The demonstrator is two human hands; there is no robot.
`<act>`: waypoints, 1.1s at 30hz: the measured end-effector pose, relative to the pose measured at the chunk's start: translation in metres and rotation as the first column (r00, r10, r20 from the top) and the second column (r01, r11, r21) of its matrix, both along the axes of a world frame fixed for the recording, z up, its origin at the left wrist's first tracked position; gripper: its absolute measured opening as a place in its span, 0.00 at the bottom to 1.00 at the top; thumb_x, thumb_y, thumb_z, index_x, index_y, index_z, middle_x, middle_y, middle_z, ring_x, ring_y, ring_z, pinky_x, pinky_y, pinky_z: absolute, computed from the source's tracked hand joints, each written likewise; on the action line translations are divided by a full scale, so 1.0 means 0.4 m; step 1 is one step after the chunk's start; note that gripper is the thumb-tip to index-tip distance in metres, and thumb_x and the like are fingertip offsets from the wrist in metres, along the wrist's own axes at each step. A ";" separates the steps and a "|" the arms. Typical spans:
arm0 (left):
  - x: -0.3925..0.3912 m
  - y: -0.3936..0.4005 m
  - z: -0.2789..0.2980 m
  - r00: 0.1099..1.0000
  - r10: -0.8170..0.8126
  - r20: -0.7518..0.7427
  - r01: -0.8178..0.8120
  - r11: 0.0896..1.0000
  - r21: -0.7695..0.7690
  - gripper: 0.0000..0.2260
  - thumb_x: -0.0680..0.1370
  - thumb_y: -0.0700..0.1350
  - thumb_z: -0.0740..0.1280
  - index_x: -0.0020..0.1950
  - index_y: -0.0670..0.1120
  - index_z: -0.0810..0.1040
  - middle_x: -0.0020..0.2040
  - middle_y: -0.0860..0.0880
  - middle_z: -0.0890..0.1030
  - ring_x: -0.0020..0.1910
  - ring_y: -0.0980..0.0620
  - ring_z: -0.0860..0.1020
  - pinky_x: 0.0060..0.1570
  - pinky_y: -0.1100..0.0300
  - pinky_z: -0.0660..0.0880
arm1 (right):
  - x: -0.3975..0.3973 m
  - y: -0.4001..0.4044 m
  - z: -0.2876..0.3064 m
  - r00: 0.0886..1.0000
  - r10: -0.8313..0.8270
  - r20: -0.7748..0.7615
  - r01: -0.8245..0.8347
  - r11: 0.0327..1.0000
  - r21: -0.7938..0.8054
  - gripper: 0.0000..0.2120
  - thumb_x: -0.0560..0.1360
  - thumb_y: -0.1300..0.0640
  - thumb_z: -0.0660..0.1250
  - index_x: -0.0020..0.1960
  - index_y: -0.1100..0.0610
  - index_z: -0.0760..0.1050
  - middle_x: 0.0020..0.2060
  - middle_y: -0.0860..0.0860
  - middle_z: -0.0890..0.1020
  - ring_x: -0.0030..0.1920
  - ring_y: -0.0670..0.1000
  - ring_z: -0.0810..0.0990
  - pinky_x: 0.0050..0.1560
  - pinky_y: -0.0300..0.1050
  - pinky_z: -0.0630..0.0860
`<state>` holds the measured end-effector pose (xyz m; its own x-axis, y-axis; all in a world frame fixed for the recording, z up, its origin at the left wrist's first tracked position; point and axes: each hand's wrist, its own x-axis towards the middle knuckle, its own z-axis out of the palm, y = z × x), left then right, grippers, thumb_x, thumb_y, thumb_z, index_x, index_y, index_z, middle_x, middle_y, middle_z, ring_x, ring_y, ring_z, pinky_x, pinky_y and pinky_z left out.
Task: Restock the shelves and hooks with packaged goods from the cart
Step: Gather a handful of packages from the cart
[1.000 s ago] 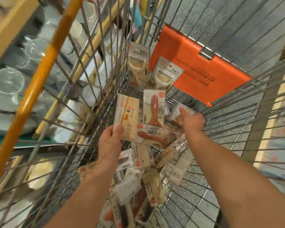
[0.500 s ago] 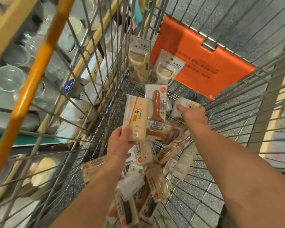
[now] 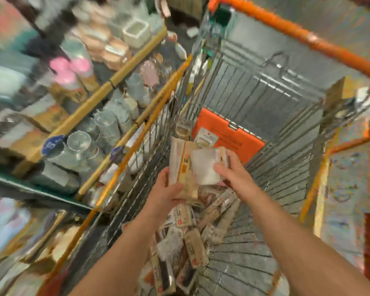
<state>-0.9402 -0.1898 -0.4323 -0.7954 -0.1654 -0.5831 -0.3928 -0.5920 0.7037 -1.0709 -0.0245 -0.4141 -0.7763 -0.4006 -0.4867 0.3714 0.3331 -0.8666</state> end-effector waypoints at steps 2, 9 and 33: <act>0.052 0.019 0.074 0.996 0.042 -0.080 -0.040 0.999 0.023 0.27 0.67 0.41 0.68 0.65 0.53 0.69 0.57 0.46 0.81 0.50 0.48 0.84 0.48 0.50 0.82 | 0.038 0.016 0.080 1.000 0.027 0.008 -0.026 0.997 -0.069 0.17 0.74 0.51 0.72 0.59 0.44 0.70 0.53 0.45 0.77 0.46 0.37 0.81 0.38 0.42 0.79; 0.259 0.144 0.308 0.910 0.315 -0.270 -0.306 0.949 0.074 0.27 0.68 0.39 0.72 0.64 0.54 0.71 0.51 0.51 0.84 0.46 0.48 0.84 0.44 0.47 0.81 | 0.223 0.075 0.337 0.961 0.231 0.152 -0.151 0.900 -0.408 0.44 0.59 0.42 0.81 0.70 0.51 0.68 0.51 0.53 0.83 0.43 0.50 0.85 0.34 0.47 0.83; 1.161 -0.443 0.861 0.255 0.799 -0.545 -0.966 0.235 -0.109 0.12 0.83 0.44 0.60 0.66 0.45 0.70 0.59 0.42 0.82 0.55 0.43 0.82 0.53 0.44 0.79 | 0.988 -0.814 0.961 0.485 0.780 -0.396 -0.862 0.348 -0.369 0.17 0.71 0.61 0.68 0.59 0.62 0.76 0.49 0.57 0.84 0.45 0.52 0.84 0.45 0.47 0.80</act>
<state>-0.4759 -0.3671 -0.0877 -0.0673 -0.9972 -0.0332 0.5006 -0.0626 0.8634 -0.6759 -0.3500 -0.0299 0.0416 -0.9981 0.0459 0.0227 -0.0450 -0.9987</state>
